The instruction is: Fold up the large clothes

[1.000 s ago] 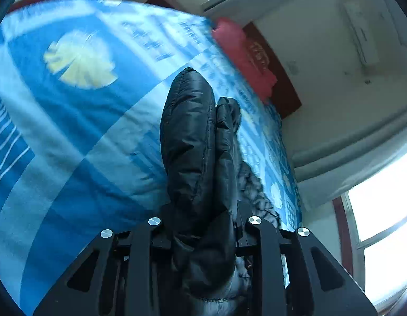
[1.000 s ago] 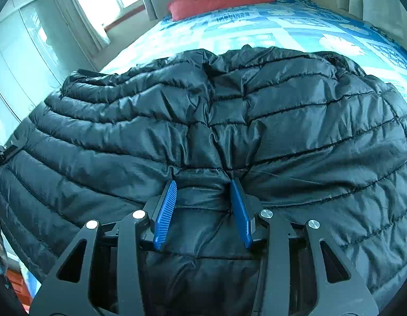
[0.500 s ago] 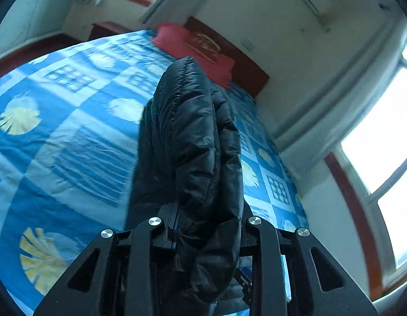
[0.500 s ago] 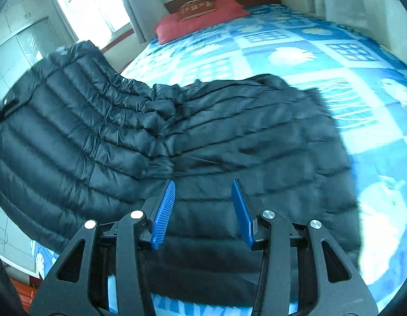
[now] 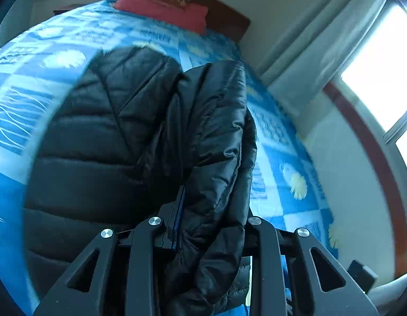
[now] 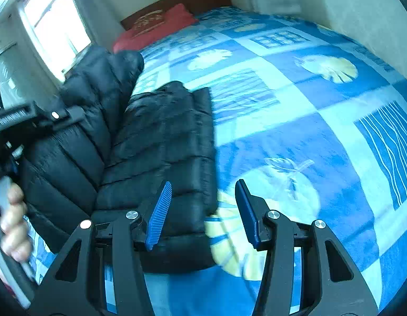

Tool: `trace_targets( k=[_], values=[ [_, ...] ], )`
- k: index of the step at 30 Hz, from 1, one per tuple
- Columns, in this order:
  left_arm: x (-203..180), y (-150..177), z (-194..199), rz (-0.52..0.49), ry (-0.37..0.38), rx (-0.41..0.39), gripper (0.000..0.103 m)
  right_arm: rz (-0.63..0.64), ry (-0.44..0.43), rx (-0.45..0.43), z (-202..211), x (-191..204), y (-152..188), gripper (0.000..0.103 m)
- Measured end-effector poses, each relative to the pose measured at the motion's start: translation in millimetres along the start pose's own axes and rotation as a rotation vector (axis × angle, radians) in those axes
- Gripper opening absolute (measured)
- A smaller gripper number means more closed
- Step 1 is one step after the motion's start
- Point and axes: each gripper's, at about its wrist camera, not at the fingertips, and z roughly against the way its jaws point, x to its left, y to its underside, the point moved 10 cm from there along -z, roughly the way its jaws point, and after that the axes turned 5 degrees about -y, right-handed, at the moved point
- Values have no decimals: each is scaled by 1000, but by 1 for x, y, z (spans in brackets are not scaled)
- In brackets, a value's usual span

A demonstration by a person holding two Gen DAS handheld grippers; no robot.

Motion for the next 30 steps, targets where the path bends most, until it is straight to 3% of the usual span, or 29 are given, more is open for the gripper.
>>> trace_targets(
  k=[5, 10, 13, 15, 18, 21, 25, 28, 30],
  values=[
    [-3, 16, -22, -23, -18, 4, 27, -36, 6, 18, -7, -19, 8, 50],
    [-7, 20, -10, -40, -25, -15, 29, -51, 4, 22, -9, -25, 10, 50],
    [-19, 20, -3, -56, -14, -24, 42, -52, 8, 15, -6, -25, 10, 51],
    [-28, 21, 5, -40, 26, -28, 58, -55, 13, 7, -2, -28, 8, 51],
    [-42, 20, 21, -31, 67, -32, 67, -66, 14, -2, 6, -30, 6, 51],
    [-46, 19, 42, -26, 137, -26, 67, -80, 7, -15, 15, -28, 4, 51],
    [-32, 14, 75, -26, 177, -63, 67, -78, -24, -33, 25, -10, -3, 52],
    [-3, 7, 97, -28, 139, -122, 67, -72, -63, -50, 30, 11, -12, 62],
    [22, 2, 109, -13, 105, -162, 67, -63, -104, -62, 32, 33, -20, 63]
  ],
)
